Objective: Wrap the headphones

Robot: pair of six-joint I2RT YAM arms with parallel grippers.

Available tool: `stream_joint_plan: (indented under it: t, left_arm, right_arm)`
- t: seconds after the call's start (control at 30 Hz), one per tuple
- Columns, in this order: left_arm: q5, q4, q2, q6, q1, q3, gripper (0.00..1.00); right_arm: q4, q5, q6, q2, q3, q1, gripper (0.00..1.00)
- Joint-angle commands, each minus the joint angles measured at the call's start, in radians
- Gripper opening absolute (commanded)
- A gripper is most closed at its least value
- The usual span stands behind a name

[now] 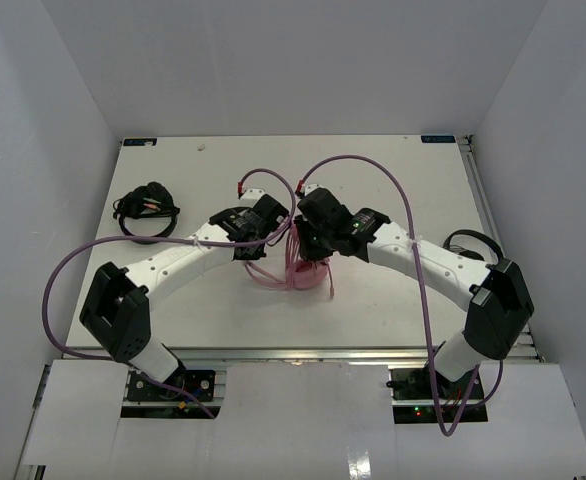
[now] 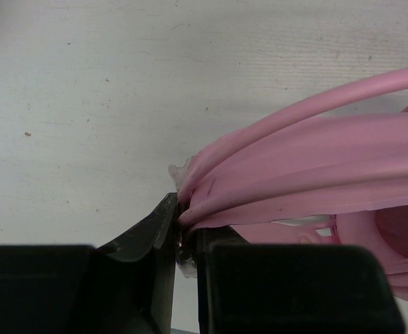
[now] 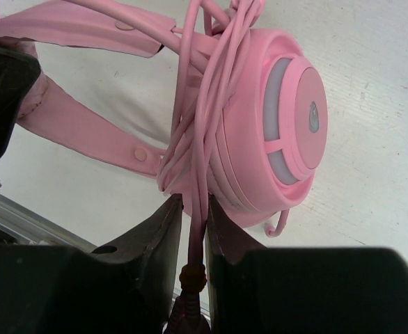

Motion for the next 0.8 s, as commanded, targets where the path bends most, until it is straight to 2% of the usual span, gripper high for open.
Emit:
stream_joint_plan:
  t: [0.0,0.3,0.5,0.6,0.77]
  left_arm:
    - [0.008,0.100,-0.093,-0.061,0.012,-0.005,0.00]
    - [0.009,0.119,-0.136,-0.069,0.016,-0.020,0.00]
    - [0.022,0.169,-0.191,-0.096,0.016,-0.057,0.00]
    - [0.050,0.200,-0.224,-0.111,0.016,-0.086,0.00]
    - [0.070,0.201,-0.225,-0.111,0.015,-0.087,0.00]
  right_arm:
    - [-0.017,0.053,0.019,0.016,0.055,0.019,0.26]
    - [-0.020,0.086,0.018,0.030,0.060,0.034,0.29]
    - [-0.015,0.127,0.014,0.020,0.062,0.049,0.19]
    - [-0.004,0.146,0.011,0.008,0.054,0.054,0.27]
    - [0.021,0.180,0.006,-0.019,0.035,0.061,0.32]
